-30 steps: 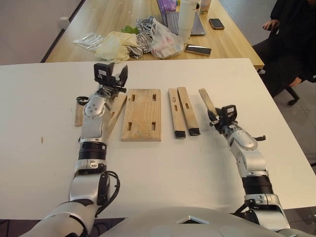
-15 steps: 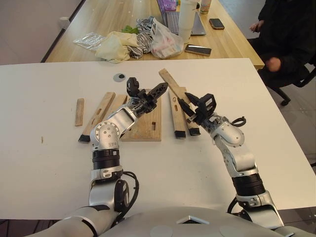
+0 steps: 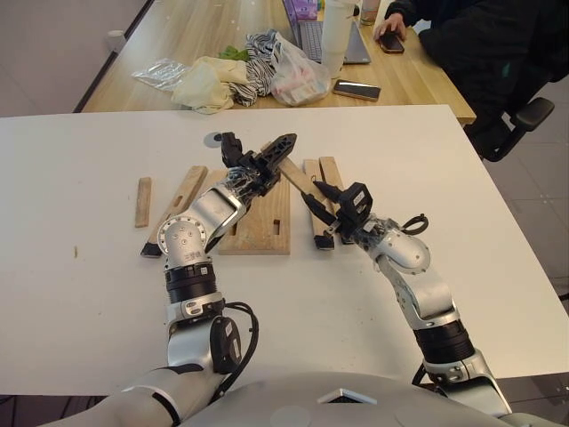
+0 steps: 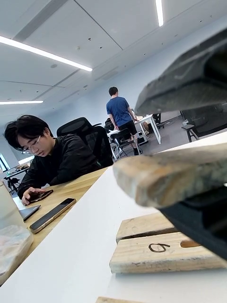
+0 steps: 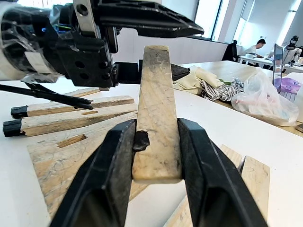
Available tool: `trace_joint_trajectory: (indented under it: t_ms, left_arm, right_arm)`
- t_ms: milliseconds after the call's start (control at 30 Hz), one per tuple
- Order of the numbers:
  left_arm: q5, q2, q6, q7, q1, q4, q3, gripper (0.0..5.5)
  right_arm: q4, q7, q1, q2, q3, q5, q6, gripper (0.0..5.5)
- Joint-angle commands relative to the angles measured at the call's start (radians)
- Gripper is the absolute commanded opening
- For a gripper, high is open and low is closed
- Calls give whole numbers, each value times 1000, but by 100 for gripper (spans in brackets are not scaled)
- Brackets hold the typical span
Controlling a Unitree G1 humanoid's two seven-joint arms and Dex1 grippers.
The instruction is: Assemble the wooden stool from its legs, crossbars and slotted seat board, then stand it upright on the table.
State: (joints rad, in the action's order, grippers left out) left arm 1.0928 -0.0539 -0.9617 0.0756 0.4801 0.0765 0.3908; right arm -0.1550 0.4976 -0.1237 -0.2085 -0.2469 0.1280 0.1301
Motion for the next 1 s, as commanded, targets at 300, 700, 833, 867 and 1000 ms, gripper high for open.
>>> trace_joint_trajectory:
  t_ms: [300,700,833,867,1000]
  left_arm:
    - [33,3,13,1,13,-1,-9,44]
    - [-221,128,224,136,-40,3,-98,38]
    - [-331,231,378,229,-54,71,-65,38]
    - [-367,255,426,249,-58,93,-63,38]
    - [-544,329,708,359,-95,196,-85,38]
  right_arm:
    - [2,0,-5,2,5,-5,14,130]
    - [40,-45,-16,8,32,-7,33,243]
    - [67,-50,-7,-12,15,-43,37,273]
    - [70,-45,-5,-14,9,-49,36,273]
    - [84,-37,-7,-7,-3,-65,30,273]
